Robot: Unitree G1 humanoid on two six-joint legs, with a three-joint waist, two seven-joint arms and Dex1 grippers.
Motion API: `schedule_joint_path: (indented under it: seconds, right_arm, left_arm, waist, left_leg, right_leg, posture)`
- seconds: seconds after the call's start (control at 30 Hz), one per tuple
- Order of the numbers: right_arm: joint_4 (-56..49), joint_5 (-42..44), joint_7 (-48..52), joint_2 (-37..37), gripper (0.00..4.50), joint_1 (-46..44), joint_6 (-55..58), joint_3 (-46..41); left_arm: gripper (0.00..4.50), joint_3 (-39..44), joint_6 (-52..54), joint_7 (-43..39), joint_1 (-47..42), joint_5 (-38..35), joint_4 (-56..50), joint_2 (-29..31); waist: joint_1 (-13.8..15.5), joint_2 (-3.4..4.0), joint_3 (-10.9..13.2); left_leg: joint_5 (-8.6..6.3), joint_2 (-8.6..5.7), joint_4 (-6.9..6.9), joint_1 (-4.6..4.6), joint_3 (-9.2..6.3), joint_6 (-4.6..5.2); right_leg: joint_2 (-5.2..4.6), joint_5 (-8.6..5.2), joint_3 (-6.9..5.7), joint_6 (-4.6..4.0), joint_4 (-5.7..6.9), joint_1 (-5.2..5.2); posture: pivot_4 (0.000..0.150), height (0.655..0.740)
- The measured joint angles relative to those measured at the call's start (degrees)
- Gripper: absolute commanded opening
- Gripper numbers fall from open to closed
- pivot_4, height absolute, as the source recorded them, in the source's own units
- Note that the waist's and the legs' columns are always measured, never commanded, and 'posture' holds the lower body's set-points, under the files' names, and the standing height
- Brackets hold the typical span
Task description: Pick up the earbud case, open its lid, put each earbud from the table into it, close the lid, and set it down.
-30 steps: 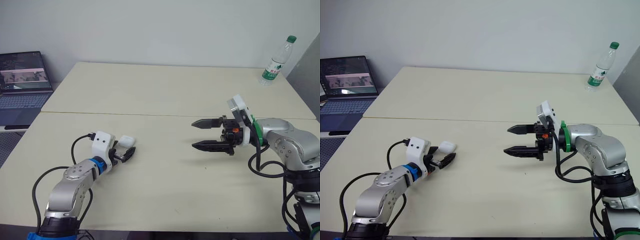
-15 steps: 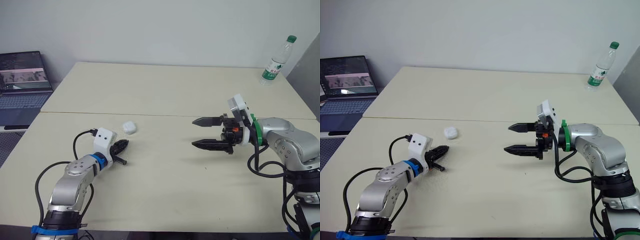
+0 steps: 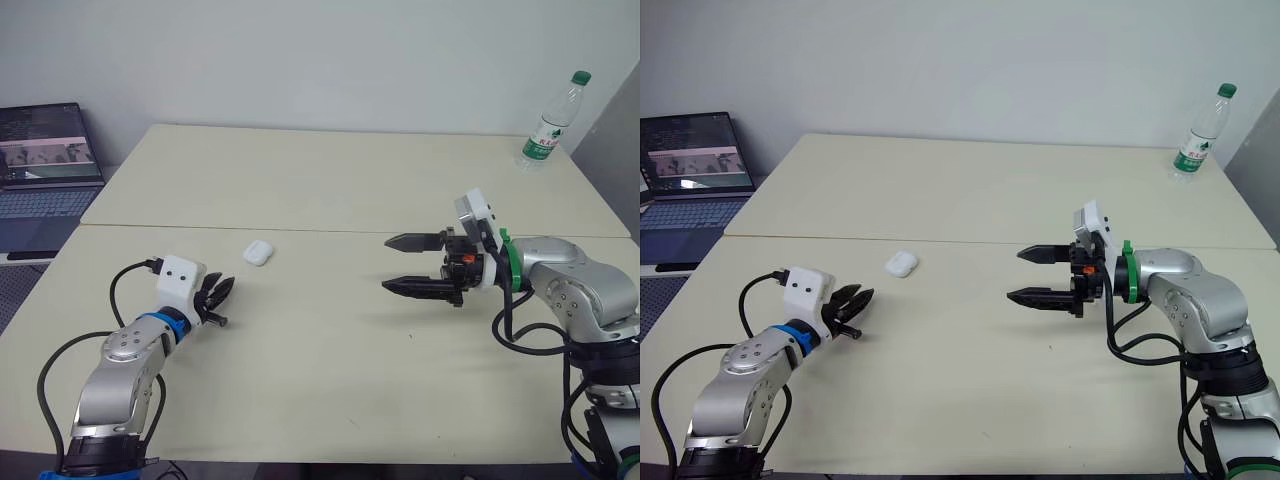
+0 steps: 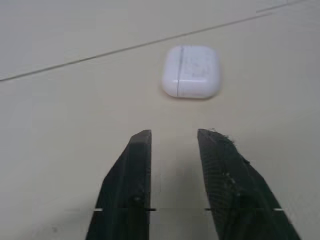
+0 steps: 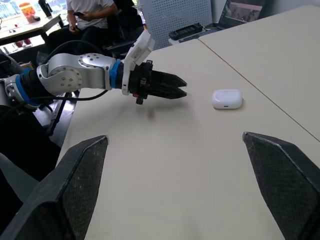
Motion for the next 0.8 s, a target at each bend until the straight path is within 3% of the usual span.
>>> schedule_joint_path:
  seconds: [0.23, 0.6, 0.8]
  right_arm:
    - [-0.04, 0.04, -0.06, 0.02, 4.5, 0.0, 0.26, -0.02]
    - [0.08, 0.02, -0.07, 0.49, 4.5, -0.97, 0.67, -0.06]
    - [0.07, 0.02, -0.04, 0.56, 4.5, -0.99, 1.03, -0.06]
  left_arm:
    - [4.43, -0.88, -2.83, 0.53, -3.76, 1.46, 4.94, -1.91]
    - [4.47, -5.38, -7.95, -9.65, -16.4, 2.32, 24.75, -0.54]
    - [4.47, -6.73, -11.42, -11.05, -23.15, 4.54, 34.52, -0.51]
  waist:
    - [0.02, 0.0, 0.0]
    - [0.12, 0.0, 0.0]
    - [0.18, 0.0, 0.0]
  left_leg:
    - [0.0, 0.0, 0.0, 0.01, -0.01, 0.0]
    - [0.0, -0.05, 0.04, -0.04, -0.02, 0.0]
    - [0.0, -0.04, 0.04, -0.06, -0.02, 0.0]
  right_leg:
    - [0.0, 0.0, -0.02, 0.0, 0.03, 0.0]
    - [0.01, 0.01, -0.07, 0.01, 0.02, -0.02]
    - [0.01, 0.01, -0.07, 0.01, 0.02, -0.04]
  posture:
    - [0.15, 0.74]
    - [0.15, 0.74]
    - [0.15, 0.74]
